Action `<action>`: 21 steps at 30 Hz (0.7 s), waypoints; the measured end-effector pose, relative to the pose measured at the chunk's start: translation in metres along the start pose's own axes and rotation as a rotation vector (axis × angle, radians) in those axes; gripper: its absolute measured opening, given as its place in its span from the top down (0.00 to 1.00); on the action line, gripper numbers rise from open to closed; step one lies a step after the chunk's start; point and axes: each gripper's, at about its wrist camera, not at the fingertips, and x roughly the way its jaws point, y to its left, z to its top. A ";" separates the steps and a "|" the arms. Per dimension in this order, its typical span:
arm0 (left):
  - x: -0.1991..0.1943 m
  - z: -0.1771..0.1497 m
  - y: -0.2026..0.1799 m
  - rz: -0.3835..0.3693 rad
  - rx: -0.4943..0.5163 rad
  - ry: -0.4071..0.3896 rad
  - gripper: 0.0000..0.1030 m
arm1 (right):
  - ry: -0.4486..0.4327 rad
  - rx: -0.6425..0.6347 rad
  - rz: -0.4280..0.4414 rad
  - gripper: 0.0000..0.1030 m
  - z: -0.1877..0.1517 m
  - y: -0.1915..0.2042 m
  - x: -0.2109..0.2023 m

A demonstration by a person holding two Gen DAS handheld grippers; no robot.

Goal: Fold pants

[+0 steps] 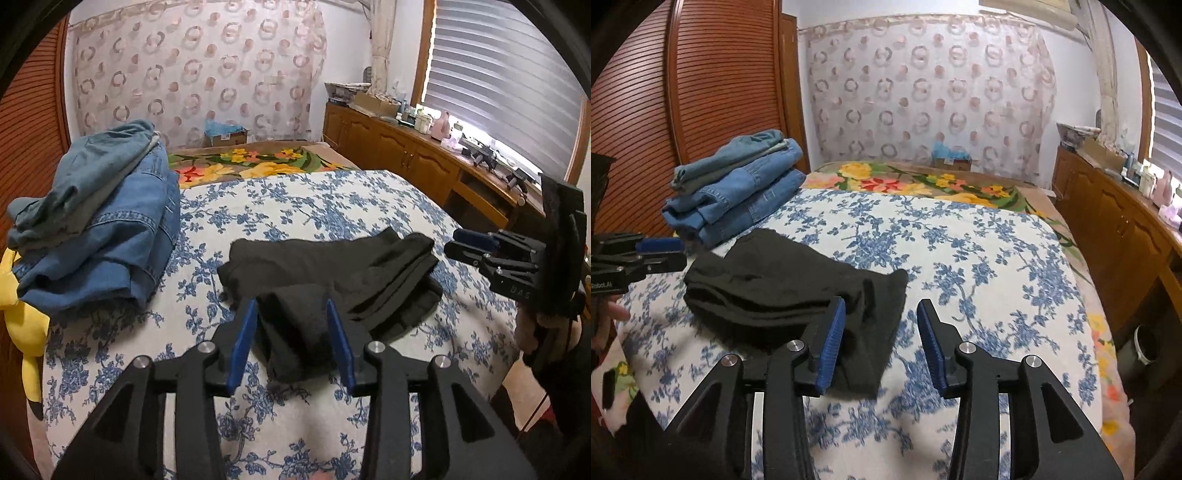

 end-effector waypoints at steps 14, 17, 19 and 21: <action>0.025 -0.030 -0.001 0.005 0.015 0.089 0.53 | 0.084 -0.077 0.048 0.53 -0.017 0.014 0.013; 0.029 -0.030 -0.001 0.010 0.020 0.103 0.53 | 0.109 -0.091 0.048 0.53 -0.019 0.014 0.020; 0.029 -0.030 -0.001 0.010 0.018 0.101 0.52 | 0.114 -0.096 0.048 0.53 -0.018 0.014 0.021; 0.028 -0.031 0.000 0.005 0.014 0.096 0.51 | 0.114 -0.104 0.053 0.52 -0.018 0.014 0.021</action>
